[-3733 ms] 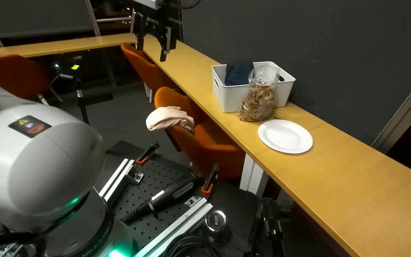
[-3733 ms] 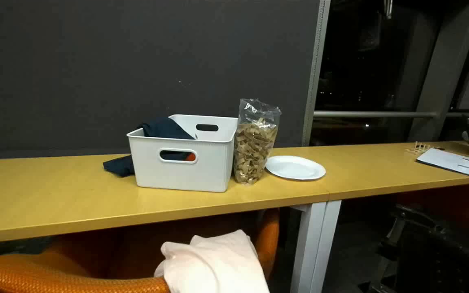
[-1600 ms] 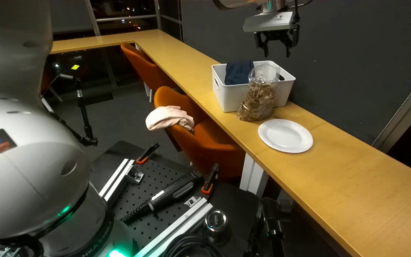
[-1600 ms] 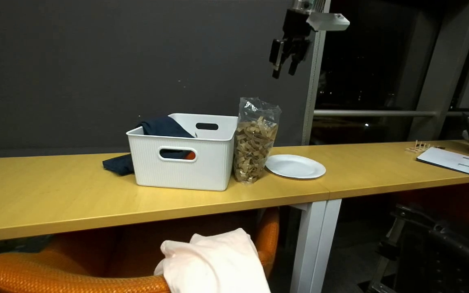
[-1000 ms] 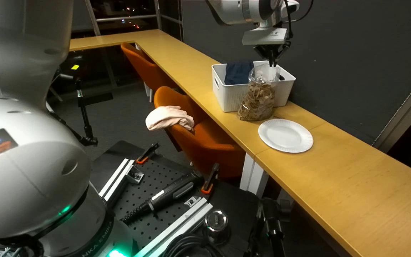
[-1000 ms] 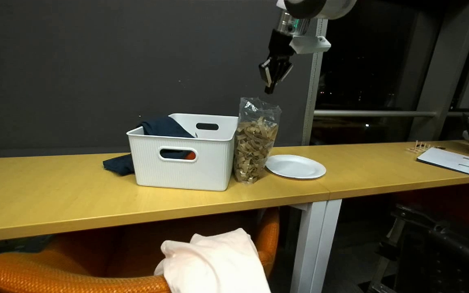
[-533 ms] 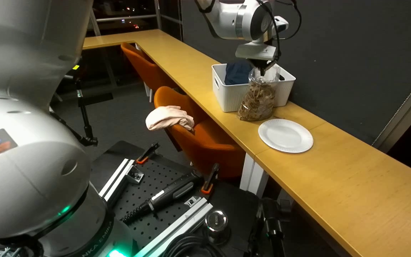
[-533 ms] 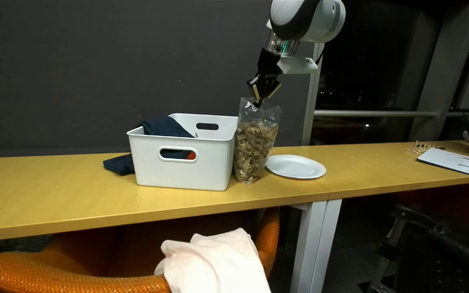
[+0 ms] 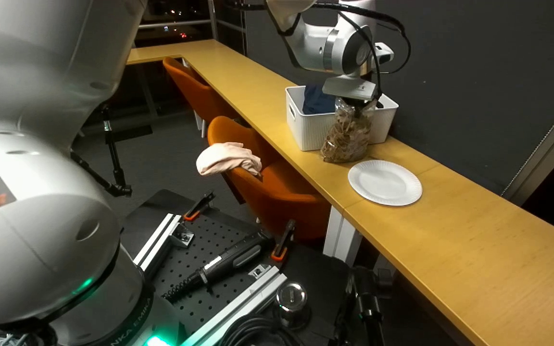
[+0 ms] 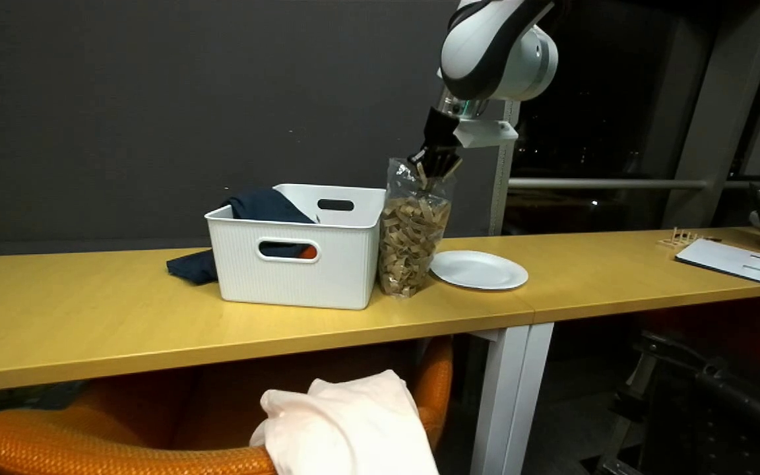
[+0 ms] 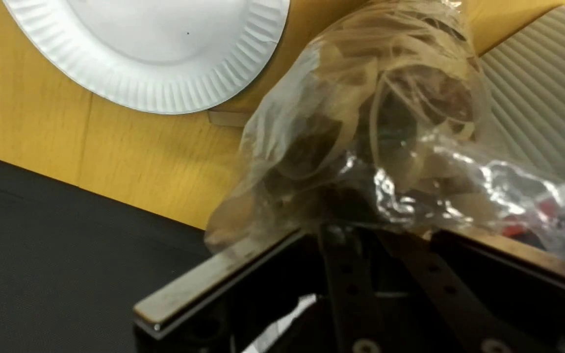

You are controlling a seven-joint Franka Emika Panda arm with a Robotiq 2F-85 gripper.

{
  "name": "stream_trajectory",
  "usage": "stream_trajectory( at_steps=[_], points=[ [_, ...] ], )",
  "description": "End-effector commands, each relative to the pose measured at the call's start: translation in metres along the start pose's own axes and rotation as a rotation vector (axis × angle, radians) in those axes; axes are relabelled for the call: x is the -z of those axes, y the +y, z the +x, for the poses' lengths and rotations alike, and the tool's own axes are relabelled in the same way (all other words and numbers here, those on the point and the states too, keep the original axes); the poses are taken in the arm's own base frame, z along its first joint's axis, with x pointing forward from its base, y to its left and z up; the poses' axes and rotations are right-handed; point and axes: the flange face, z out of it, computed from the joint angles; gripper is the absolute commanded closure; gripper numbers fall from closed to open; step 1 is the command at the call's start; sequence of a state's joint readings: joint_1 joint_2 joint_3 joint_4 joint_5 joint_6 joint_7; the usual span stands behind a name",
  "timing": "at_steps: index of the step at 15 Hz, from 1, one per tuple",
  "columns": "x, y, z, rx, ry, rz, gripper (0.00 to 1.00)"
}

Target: Put some of the contents of the plastic bag onto the white plate

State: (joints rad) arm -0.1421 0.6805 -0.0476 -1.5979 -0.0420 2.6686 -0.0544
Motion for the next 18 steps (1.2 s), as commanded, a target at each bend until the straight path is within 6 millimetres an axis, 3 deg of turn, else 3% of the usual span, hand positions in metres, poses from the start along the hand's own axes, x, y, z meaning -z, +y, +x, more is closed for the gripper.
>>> stream_trajectory(
  at_steps=[1,6,9,17,18],
  points=[
    [-0.007,0.001,0.007,-0.006,0.018,0.008,0.6],
    [-0.028,-0.002,0.005,-0.006,0.003,0.009,0.24],
    [-0.042,-0.008,0.006,-0.006,-0.003,0.016,0.18],
    [-0.082,-0.024,0.003,-0.016,-0.014,0.046,0.29],
    [-0.082,-0.024,0.004,-0.019,-0.013,0.048,0.51]
  ],
)
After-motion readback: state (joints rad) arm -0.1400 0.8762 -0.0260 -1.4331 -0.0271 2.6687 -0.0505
